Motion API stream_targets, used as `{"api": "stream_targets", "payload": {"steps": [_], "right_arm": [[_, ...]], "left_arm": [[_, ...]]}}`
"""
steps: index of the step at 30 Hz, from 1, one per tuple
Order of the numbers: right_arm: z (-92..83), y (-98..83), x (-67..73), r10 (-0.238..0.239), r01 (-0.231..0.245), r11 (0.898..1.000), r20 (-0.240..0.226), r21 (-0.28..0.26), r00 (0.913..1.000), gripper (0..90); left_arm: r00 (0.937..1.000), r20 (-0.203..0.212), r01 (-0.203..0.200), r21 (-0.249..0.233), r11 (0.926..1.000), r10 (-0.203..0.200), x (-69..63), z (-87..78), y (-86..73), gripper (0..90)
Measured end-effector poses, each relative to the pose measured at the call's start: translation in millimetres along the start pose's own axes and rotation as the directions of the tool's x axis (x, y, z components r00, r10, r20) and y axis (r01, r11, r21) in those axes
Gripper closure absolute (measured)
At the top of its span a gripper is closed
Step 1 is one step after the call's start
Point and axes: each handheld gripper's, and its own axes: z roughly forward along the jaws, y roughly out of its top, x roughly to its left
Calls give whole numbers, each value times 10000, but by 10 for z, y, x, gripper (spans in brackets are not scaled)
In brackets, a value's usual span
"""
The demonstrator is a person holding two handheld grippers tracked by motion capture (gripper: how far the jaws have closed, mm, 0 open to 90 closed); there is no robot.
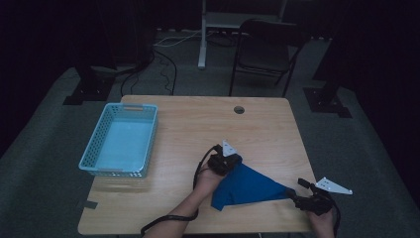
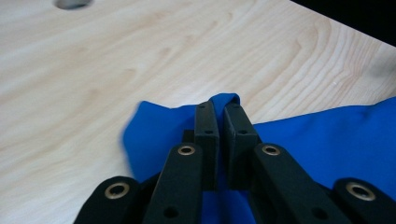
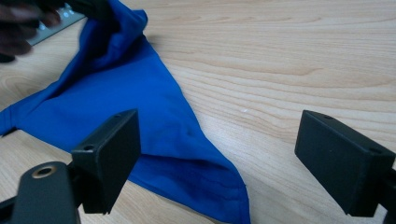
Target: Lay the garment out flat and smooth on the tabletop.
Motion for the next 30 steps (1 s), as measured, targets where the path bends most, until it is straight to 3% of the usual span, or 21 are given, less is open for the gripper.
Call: {"api": "stream_targets", "payload": {"steps": [6, 10, 12, 14, 19, 22, 25, 26, 28, 30], "right_arm": [[3, 3, -6, 98, -98, 9999, -37, 47, 9999, 138], [3, 3, -10, 159, -158, 9999, -35, 51, 9999, 138], [1, 4, -14, 186, -186, 9998, -45, 47, 9998, 138], [-4, 5, -16, 188, -188, 9998, -66, 34, 9998, 138], [-9, 5, -23, 271, -271, 9996, -77, 9, 9996, 138], [-15, 7, -30, 339, -339, 9994, -107, -12, 9994, 138], [-25, 9, -38, 460, -460, 9989, -124, -7, 9989, 137], [-29, 10, -46, 482, -482, 9988, -221, 17, 9986, 136], [-37, 17, -48, 562, -562, 9984, -222, 27, 9982, 126], [-36, 31, -46, 545, -541, 9985, -365, 128, 9978, 126]], "left_arm": [[9992, -97, 387, -31, 9992, -387, 303, -249, -21, 855], [9969, 245, 749, -238, 9969, -743, 499, -383, -123, 854], [9966, 174, 809, -180, 9966, -806, 575, -430, -194, 853], [9967, -125, 800, -61, 9968, -801, 645, -470, -278, 852], [9895, -764, 1235, 79, 9923, -1226, 829, -560, -478, 819], [9829, -1468, 1244, 820, 9888, -1114, 927, -587, -581, 716], [9670, -2356, 1379, 1657, 9765, -966, 967, -576, -666, 649], [9646, -2444, 1442, 1749, 9740, -989, 976, -576, -691, 624], [9644, -2443, 1467, 1737, 9738, -1017, 958, -606, -723, 608], [9740, -2088, 1187, 1415, 9828, -876, 898, -658, -732, 563]]}}
